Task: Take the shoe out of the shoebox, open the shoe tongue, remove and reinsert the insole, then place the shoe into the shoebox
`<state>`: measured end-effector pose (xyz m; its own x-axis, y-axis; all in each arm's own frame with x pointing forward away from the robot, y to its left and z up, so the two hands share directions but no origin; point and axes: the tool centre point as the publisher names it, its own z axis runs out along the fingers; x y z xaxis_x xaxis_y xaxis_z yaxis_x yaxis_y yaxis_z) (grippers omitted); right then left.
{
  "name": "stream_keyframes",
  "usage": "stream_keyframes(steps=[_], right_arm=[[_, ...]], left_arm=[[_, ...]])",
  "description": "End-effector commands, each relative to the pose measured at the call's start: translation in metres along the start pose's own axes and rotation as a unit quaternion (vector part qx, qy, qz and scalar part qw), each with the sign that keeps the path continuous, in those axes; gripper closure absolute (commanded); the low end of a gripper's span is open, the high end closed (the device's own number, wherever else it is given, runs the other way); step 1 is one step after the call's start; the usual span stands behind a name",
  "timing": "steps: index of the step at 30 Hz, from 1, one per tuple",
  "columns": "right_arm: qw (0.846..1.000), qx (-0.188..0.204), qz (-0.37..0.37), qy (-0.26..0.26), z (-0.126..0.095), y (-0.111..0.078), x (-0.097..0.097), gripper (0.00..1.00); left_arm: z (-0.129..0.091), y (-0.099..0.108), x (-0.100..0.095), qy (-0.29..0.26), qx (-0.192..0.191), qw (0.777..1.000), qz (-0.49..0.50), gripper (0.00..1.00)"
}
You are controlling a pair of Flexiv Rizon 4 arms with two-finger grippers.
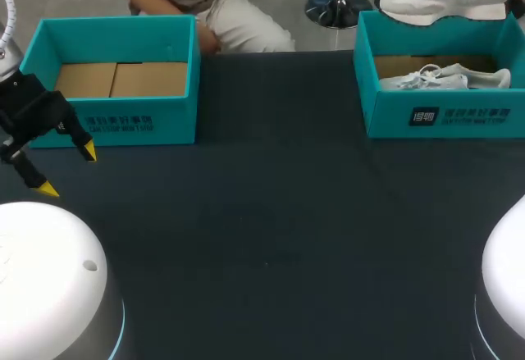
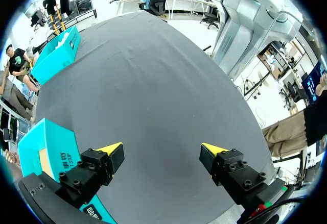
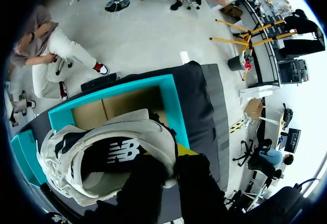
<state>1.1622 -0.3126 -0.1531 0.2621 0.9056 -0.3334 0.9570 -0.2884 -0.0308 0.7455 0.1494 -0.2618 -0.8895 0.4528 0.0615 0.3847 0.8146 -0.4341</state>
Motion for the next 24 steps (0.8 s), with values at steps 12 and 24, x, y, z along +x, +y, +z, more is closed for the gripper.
stream_keyframes(steps=[12,24], right_arm=[[0.999,-0.014,0.033,0.012,0.027,-0.002,-0.004,1.00],[0.999,-0.022,0.037,0.007,0.060,-0.001,-0.001,1.00]], left_arm=[[0.000,0.000,0.001,0.000,-0.001,1.000,0.000,0.00],[0.000,0.000,0.001,0.000,-0.001,1.000,0.000,0.00]])
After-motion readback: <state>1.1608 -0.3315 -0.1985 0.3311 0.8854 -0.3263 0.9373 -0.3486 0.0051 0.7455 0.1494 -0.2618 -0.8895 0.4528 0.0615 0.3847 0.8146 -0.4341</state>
